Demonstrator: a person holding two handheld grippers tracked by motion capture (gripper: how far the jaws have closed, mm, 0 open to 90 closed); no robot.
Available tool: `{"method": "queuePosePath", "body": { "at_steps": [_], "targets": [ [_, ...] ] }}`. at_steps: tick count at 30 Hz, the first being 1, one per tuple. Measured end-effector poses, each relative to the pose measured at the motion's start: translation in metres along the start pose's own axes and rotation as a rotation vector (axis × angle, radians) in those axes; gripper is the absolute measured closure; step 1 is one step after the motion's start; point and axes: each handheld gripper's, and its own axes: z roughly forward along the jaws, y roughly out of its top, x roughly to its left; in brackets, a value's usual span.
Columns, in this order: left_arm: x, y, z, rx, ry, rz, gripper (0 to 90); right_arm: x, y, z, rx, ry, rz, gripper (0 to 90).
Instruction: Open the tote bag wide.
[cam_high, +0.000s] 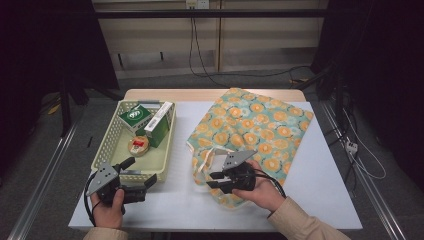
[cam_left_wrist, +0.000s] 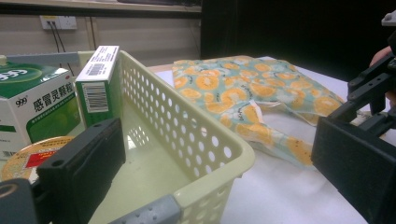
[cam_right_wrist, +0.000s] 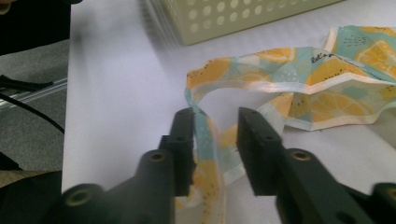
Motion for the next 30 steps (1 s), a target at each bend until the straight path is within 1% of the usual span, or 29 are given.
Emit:
{"method": "queuePosePath", "body": {
  "at_steps": [2, 4, 8, 13, 15, 17, 19, 24, 27, 30],
  "targets": [
    [-0.001, 0.000, 0.000, 0.001, -0.001, 0.004, 2.9, -0.001, 0.000, -0.001, -0.006, -0.007, -0.001, 80.9],
    [-0.001, 0.001, 0.000, -0.002, -0.003, 0.003, 2.9, -0.002, 0.000, -0.002, -0.004, 0.001, 0.000, 85.0],
    [-0.001, 0.001, -0.001, -0.002, -0.003, 0.003, 2.9, -0.007, -0.002, -0.004, -0.012, -0.018, 0.001, 89.5],
    [0.000, 0.000, -0.001, -0.002, 0.002, 0.002, 2.9, -0.016, -0.003, -0.009, -0.019, -0.018, 0.018, 90.0],
    [0.001, 0.000, -0.001, -0.002, 0.001, 0.001, 2.9, -0.018, -0.003, -0.011, -0.023, -0.028, 0.019, 90.0],
    [0.001, 0.000, -0.001, -0.002, 0.002, 0.000, 2.9, -0.020, -0.003, -0.014, -0.034, -0.028, 0.034, 90.0],
    [0.000, 0.000, -0.001, -0.004, 0.005, -0.004, 2.9, -0.023, -0.003, -0.017, -0.041, -0.039, 0.039, 90.0],
    [0.000, 0.001, -0.001, -0.003, 0.002, 0.004, 2.9, -0.032, -0.004, -0.027, -0.053, -0.071, 0.058, 90.0],
    [0.001, 0.000, 0.000, -0.001, 0.002, 0.001, 2.9, -0.039, -0.006, -0.030, -0.067, -0.075, 0.086, 90.0],
    [0.001, 0.000, 0.000, -0.002, 0.000, 0.003, 2.9, -0.041, -0.006, -0.032, -0.074, -0.079, 0.096, 90.0]
  ]
}}
